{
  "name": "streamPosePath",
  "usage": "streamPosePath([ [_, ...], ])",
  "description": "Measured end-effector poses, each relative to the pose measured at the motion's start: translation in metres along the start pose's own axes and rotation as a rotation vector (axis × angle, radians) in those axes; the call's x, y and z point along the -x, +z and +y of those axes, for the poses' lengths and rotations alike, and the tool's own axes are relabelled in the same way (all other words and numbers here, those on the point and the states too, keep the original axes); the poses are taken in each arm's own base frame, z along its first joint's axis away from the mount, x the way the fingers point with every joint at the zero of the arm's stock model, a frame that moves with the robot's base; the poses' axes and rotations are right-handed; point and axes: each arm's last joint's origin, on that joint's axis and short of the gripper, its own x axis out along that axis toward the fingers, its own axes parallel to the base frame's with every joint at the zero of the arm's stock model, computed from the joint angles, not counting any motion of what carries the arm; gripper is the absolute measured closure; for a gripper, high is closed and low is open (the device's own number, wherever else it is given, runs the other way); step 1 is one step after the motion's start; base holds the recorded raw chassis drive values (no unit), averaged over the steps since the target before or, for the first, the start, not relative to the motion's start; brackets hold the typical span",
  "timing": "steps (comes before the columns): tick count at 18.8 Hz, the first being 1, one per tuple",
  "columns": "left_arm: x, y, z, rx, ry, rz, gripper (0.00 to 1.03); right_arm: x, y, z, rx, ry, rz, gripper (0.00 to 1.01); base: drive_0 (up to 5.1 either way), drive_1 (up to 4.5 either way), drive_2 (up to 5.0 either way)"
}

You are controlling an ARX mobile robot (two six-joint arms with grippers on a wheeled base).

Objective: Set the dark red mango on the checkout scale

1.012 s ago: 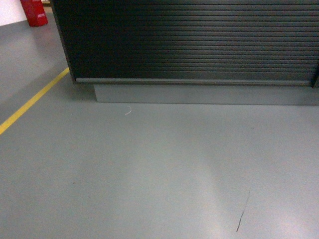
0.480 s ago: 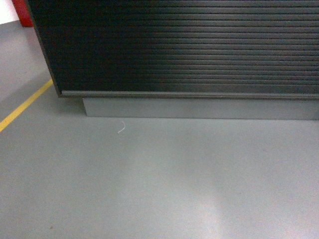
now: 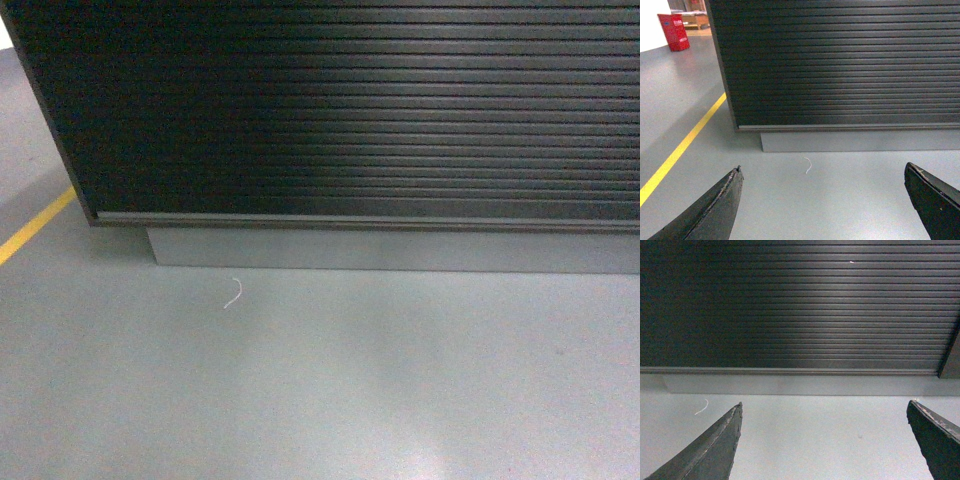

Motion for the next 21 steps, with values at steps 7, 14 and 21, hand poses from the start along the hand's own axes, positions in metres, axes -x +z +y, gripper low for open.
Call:
streamPosePath([
  [7, 0.0, 0.0001, 0.0, 0.0, 0.0, -0.001, 0.05, 0.0, 0.0003, 0.0, 0.0, 0.0, -0.003, 0.03, 0.1, 4.41, -4.3],
  [14, 0.0, 0.0, 0.0, 0.0, 0.0, 0.0, 0.05, 0.0, 0.0003, 0.0, 0.0, 0.0, -0.003, 0.03, 0.1, 4.44, -4.2],
  [21, 0.0, -0.0003, 0.0, 0.0, 0.0, 0.003, 0.05, 0.0, 0.0, 0.0, 0.0, 0.0, 0.0, 0.03, 0.1, 4.45, -4.2],
])
